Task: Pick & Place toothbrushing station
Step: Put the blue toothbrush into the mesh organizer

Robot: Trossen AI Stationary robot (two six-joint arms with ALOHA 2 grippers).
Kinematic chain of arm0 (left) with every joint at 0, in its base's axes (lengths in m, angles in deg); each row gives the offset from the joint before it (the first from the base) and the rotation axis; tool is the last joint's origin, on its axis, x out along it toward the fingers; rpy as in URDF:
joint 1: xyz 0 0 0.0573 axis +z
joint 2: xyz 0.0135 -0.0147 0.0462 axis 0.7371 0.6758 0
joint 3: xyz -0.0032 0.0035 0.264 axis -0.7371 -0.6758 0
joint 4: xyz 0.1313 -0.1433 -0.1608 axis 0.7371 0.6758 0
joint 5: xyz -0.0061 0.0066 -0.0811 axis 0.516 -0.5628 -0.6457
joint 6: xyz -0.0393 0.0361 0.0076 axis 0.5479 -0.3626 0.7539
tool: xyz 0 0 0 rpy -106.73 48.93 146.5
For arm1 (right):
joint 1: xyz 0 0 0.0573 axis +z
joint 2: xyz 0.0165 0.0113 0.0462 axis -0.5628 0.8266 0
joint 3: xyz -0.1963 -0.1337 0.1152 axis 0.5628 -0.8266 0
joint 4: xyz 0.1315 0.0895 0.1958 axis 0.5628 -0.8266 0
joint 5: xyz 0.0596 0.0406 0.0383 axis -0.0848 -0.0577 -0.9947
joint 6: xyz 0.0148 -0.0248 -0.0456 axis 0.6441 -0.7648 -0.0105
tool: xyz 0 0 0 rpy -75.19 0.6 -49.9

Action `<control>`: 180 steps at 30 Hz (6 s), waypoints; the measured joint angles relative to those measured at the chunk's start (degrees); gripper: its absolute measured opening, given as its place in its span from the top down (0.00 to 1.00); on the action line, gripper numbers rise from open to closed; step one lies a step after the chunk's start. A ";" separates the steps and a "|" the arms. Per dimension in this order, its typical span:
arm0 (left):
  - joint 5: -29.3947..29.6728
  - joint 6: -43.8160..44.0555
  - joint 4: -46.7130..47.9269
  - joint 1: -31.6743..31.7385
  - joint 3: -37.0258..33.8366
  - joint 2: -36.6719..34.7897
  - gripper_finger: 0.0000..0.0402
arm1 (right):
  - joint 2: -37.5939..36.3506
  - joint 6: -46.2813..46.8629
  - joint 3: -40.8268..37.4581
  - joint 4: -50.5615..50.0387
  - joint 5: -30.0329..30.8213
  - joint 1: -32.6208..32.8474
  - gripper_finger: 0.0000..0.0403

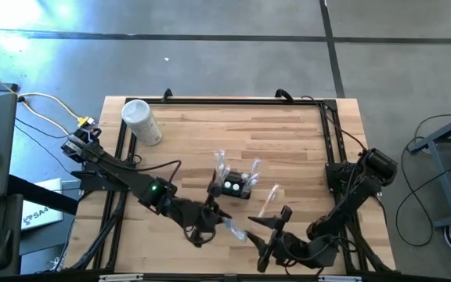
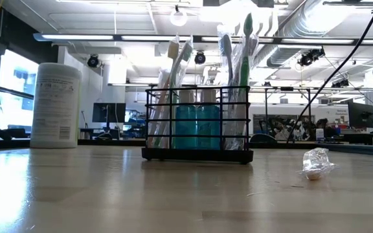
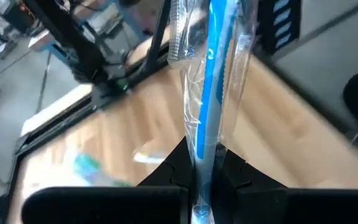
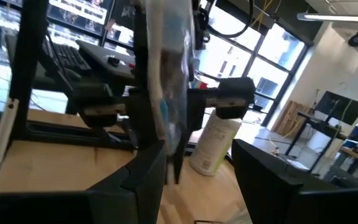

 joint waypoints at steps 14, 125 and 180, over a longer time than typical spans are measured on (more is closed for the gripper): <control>-18.51 1.02 6.06 11.94 0.02 -5.70 0.95 | -15.25 6.34 -16.34 1.96 -9.37 -2.48 0.56; -16.39 14.79 11.12 11.29 0.01 -5.73 0.55 | -28.11 23.97 -30.10 -7.17 1.05 0.77 0.97; -10.32 22.71 23.95 11.31 0.02 -11.43 0.55 | -15.85 50.90 -36.33 -12.77 -30.06 -27.35 0.97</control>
